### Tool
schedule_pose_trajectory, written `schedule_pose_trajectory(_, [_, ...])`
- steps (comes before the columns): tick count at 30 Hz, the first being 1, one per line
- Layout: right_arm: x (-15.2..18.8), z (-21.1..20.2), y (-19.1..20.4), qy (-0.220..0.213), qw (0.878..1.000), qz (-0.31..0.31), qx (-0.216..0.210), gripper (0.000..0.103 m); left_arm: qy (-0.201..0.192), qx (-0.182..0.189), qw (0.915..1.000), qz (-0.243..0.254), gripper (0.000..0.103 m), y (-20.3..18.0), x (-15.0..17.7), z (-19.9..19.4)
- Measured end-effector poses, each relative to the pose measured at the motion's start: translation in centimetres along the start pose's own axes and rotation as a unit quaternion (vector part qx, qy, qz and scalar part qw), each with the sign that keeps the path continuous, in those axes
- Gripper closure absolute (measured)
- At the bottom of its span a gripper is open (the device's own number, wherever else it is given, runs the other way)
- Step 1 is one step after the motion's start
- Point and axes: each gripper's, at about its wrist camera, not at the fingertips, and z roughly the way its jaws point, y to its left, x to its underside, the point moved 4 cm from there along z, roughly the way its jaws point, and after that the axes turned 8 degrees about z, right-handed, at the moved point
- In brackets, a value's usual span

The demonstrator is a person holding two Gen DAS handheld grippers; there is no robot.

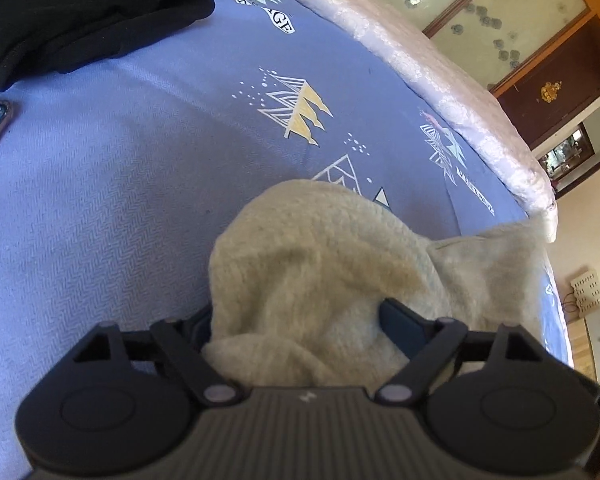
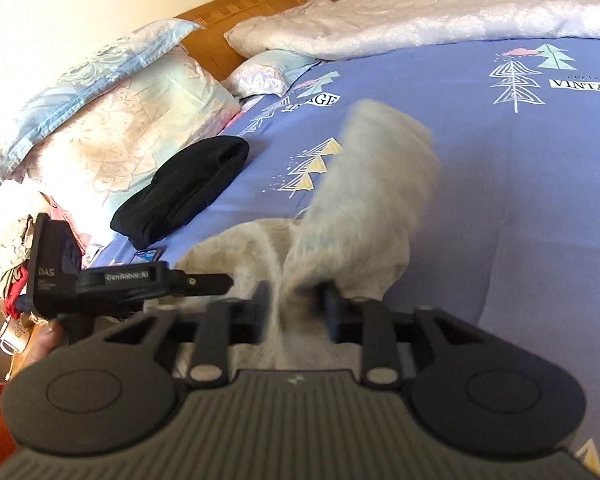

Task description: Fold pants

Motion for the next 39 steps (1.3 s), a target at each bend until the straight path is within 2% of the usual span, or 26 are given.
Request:
schedule_pose_trajectory(1, [0.2,0.3,-0.8,0.001,1.000,0.004,0.015,0.045,0.002,-0.006,1.0000,0.006,0.011,-0.1,0.0,-0.1])
schedule_pose_trajectory(3, [0.6,1.2,-2.9,0.017,0.998,0.033,0.050,0.042,0.008,-0.024,0.9995,0.019,0.004,-0.4,0.1,-0.1])
schedule_pose_trajectory(4, [0.9,1.4,-4.1,0.028,0.997,0.057,0.051,0.042,0.010,-0.029,0.9992,0.026,0.003,-0.5,0.2,-0.2])
schedule_pose_trajectory(7, [1.6,1.7,-7.2,0.045,0.989,0.143,0.016,0.044,0.006,-0.028,0.9992,0.029,0.004,-0.6,0.7,-0.3])
schedule_pose_trajectory(8, [1.6,1.6,-7.4,0.046,0.986,0.160,0.010,0.052,0.005,-0.026,0.9993,0.028,0.016,-0.8,0.8,-0.3])
schedule_pose_trajectory(9, [1.5,1.4,-7.4,0.050,0.984,0.171,0.006,0.066,0.003,-0.016,0.9996,0.024,0.026,-1.1,0.8,-0.4])
schedule_pose_trajectory(10, [1.3,1.0,-7.2,0.050,0.983,0.175,0.007,0.070,0.005,-0.002,1.0000,0.008,0.035,-1.4,0.8,-0.5])
schedule_pose_trajectory(11, [0.8,0.5,-6.5,0.043,0.985,0.167,0.008,0.076,0.005,0.002,0.9999,-0.010,0.038,-1.7,0.8,-0.7])
schedule_pose_trajectory(13, [-0.6,-1.8,-5.2,0.012,0.990,0.139,-0.002,0.079,0.002,0.000,1.0000,-0.005,0.041,-3.2,0.7,-1.0])
schedule_pose_trajectory(15, [-1.6,-5.4,-4.5,-0.030,0.992,0.126,-0.015,0.079,0.005,0.041,0.9992,0.004,0.047,-5.8,1.0,-1.0])
schedule_pose_trajectory(17, [-2.1,-9.5,-4.5,-0.072,0.992,0.101,0.003,0.079,0.011,0.082,0.9965,0.015,0.050,-8.9,1.6,-0.6])
schedule_pose_trajectory(20, [-1.5,-15.5,-6.6,-0.109,0.989,0.092,0.030,0.079,0.031,0.111,0.9914,0.062,0.050,-14.6,3.1,1.1])
schedule_pose_trajectory(24, [1.6,-21.7,-11.6,-0.122,0.979,0.123,0.107,0.078,0.075,0.125,0.9811,0.128,0.051,-21.4,6.8,4.7])
schedule_pose_trajectory(26, [4.2,-23.8,-14.6,-0.124,0.968,0.171,0.133,0.078,0.084,0.107,0.9759,0.171,0.048,-24.3,8.8,6.1])
schedule_pose_trajectory(28, [6.5,-24.8,-17.1,-0.118,0.956,0.222,0.149,0.078,0.065,0.063,0.9690,0.230,0.039,-26.5,10.5,6.6])
schedule_pose_trajectory(29, [7.4,-24.9,-17.7,-0.117,0.952,0.244,0.141,0.076,0.061,0.046,0.9645,0.253,0.033,-27.3,11.0,6.7])
schedule_pose_trajectory(31, [8.4,-25.0,-18.5,-0.119,0.945,0.275,0.130,0.070,0.065,0.034,0.9610,0.267,0.029,-27.8,11.2,6.3])
schedule_pose_trajectory(32, [8.5,-25.1,-18.5,-0.126,0.942,0.281,0.131,0.062,0.069,0.037,0.9615,0.264,0.029,-27.6,10.9,5.9])
schedule_pose_trajectory(33, [8.6,-25.5,-18.5,-0.133,0.942,0.281,0.130,0.052,0.069,0.037,0.9633,0.257,0.028,-27.1,10.2,5.6])
schedule_pose_trajectory(36, [8.6,-26.9,-18.7,-0.155,0.941,0.275,0.119,0.037,0.056,0.016,0.9721,0.227,0.020,-25.5,8.0,4.7])
schedule_pose_trajectory(39, [9.2,-26.4,-19.7,-0.153,0.938,0.292,0.106,0.034,0.075,0.044,0.9745,0.207,0.019,-25.7,7.1,5.1])
